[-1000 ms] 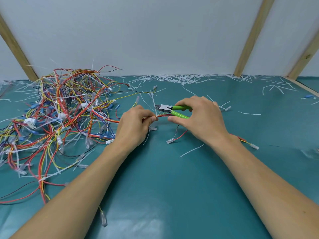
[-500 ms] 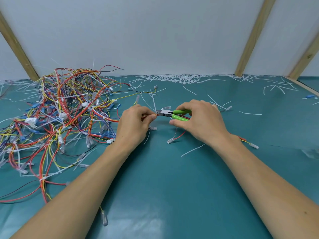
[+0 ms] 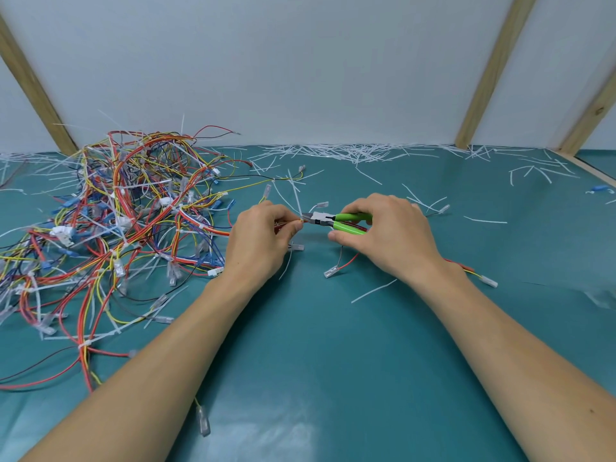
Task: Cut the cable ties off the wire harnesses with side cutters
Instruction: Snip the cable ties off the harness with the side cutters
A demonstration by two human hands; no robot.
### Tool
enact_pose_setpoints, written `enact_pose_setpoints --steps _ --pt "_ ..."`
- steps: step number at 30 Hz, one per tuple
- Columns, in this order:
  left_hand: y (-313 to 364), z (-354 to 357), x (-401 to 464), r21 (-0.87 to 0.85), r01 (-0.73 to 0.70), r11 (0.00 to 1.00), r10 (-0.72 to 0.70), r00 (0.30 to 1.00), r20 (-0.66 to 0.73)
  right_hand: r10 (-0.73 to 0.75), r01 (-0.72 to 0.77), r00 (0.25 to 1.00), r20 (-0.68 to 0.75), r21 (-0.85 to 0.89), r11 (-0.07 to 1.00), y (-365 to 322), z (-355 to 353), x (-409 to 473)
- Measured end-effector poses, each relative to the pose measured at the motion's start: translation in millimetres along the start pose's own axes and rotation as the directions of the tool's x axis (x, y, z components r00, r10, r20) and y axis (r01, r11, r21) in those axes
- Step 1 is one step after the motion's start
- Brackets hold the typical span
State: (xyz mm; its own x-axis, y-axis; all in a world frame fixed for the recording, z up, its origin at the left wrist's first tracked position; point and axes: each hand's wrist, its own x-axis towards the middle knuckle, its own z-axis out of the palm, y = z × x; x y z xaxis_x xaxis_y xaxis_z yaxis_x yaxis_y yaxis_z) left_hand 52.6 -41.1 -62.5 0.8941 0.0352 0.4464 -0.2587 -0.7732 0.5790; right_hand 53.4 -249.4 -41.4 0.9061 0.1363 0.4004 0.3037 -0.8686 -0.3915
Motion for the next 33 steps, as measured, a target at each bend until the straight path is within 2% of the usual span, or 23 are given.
enact_pose_setpoints --steps 5,10,18,22,26,33 --pt "1.0 -2.7 -1.4 0.004 0.048 0.999 -0.048 0.998 -0.030 -0.016 0.016 1.000 0.006 0.019 1.000 0.5 -1.5 0.7" --pt "1.8 -4.8 -2.4 0.095 0.074 0.993 -0.067 0.995 -0.071 -0.033 0.032 0.999 0.011 0.024 0.999 1.0 -3.3 0.9" --pt "0.1 -4.8 0.9 0.030 0.091 0.995 -0.091 0.996 -0.001 -0.029 0.029 0.999 0.018 -0.001 1.000 3.6 -4.0 1.9" --pt "-1.5 -5.2 1.5 0.053 0.092 0.994 -0.094 0.995 0.027 -0.037 0.037 0.999 0.022 -0.001 0.999 4.4 -3.6 1.9" --pt "-0.1 -4.7 -1.1 0.105 0.082 0.991 -0.084 0.996 0.014 -0.049 0.049 0.999 0.008 0.005 0.999 4.1 -2.7 2.0" --pt "4.2 -7.0 -0.6 0.074 0.053 0.996 -0.052 0.998 -0.016 -0.058 0.058 0.998 0.012 -0.020 0.998 4.4 -3.2 2.4"
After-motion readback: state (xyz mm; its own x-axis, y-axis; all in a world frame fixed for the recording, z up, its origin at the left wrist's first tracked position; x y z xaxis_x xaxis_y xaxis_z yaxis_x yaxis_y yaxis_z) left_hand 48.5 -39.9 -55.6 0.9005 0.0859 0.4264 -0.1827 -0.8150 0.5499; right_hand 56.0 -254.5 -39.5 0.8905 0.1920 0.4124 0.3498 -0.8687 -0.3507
